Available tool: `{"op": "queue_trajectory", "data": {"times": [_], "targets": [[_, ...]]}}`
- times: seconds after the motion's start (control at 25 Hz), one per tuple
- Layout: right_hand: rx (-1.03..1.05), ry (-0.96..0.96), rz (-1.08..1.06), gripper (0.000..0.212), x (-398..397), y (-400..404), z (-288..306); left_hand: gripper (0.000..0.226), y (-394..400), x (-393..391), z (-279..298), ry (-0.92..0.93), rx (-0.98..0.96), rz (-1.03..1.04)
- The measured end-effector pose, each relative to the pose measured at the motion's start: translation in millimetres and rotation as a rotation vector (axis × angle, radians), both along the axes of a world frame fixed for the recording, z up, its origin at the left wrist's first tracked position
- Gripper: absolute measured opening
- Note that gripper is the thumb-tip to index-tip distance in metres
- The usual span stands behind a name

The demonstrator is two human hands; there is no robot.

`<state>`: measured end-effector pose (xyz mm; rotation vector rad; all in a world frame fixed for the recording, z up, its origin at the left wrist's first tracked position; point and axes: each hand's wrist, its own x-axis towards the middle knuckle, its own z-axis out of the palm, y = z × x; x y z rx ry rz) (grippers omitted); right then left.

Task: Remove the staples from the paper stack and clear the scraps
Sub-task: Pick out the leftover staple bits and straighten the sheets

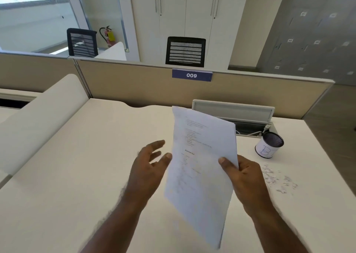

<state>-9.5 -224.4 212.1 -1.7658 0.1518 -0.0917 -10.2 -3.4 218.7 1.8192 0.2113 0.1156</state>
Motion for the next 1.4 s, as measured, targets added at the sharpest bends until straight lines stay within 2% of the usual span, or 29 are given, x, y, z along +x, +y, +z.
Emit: {"op": "queue_trajectory", "data": {"times": [0.08, 0.12, 0.16, 0.2, 0.24, 0.36, 0.44, 0.52, 0.6, 0.68, 0.72, 0.8, 0.88, 0.92, 0.96, 1.08, 1.16, 1.28, 1.4], "targets": [[-0.132, -0.143, 0.072, 0.020, -17.5, 17.8, 17.1, 0.071, -26.2, -16.8, 15.3, 0.018, -0.187, -0.307], [-0.222, -0.211, 0.170, 0.031, -25.8, 26.5, 24.3, 0.087, -37.1, -23.2, 21.4, 0.014, -0.245, -0.391], [-0.318, -0.263, 0.271, 0.042, -33.4, 34.0, 28.7, 0.095, -44.5, -26.9, 25.0, -0.017, -0.295, -0.392], [-0.417, -0.314, 0.351, 0.049, -39.3, 39.6, 31.6, 0.092, -46.3, -27.8, 27.3, -0.057, -0.355, -0.339], [-0.512, -0.362, 0.415, 0.053, -42.7, 43.5, 33.0, 0.080, -46.2, -27.3, 30.9, -0.090, -0.415, -0.264], [-0.659, -0.460, 0.388, 0.054, -38.3, 41.0, 40.4, 0.029, -33.9, -21.4, 40.1, -0.136, -0.507, -0.081], [-0.547, -0.534, 0.171, 0.056, -18.7, 25.6, 45.8, 0.013, -18.8, -16.4, 45.5, -0.135, -0.528, -0.065], [-0.307, -0.459, -0.013, 0.061, 4.4, 6.8, 63.3, 0.013, -4.4, -12.4, 54.6, -0.127, -0.532, -0.125], [0.011, -0.309, 0.024, 0.058, 20.2, -8.3, 85.7, 0.022, 9.4, -10.2, 62.5, -0.123, -0.529, -0.194], [0.217, -0.253, 0.138, 0.039, 23.9, -18.0, 103.8, 0.024, 20.2, -8.1, 68.7, -0.123, -0.504, -0.228], [0.220, -0.252, 0.171, 0.029, 21.7, -18.5, 111.1, 0.023, 24.5, -5.7, 69.2, -0.129, -0.479, -0.220], [0.211, -0.248, 0.188, 0.021, 16.0, -13.1, 118.4, 0.024, 31.1, 2.0, 70.5, -0.164, -0.442, -0.171], [0.243, -0.231, 0.185, 0.022, 11.6, -7.1, 119.2, 0.061, 38.3, 8.9, 72.5, -0.275, -0.342, -0.079], [0.252, -0.219, 0.188, 0.023, 9.7, -3.4, 119.4, 0.079, 40.2, 10.9, 76.4, -0.345, -0.223, -0.010], [0.257, -0.205, 0.197, 0.023, 8.0, 0.3, 119.4, 0.086, 39.4, 9.8, 83.5, -0.415, -0.079, 0.041], [0.265, -0.179, 0.246, 0.020, 1.4, 14.0, 119.2, 0.074, 17.5, 0.9, 105.7, -0.585, 0.300, -0.043], [0.275, -0.185, 0.281, 0.013, -3.6, 21.9, 120.8, 0.063, -0.2, -0.2, 114.2, -0.582, 0.414, -0.131], [0.288, -0.187, 0.301, 0.008, -10.5, 25.8, 124.6, 0.047, -8.0, 3.9, 119.0, -0.513, 0.388, -0.203], [0.328, -0.149, 0.318, 0.009, -14.8, 24.9, 124.4, 0.040, -4.9, 2.8, 121.3, -0.455, 0.358, -0.244]]}}
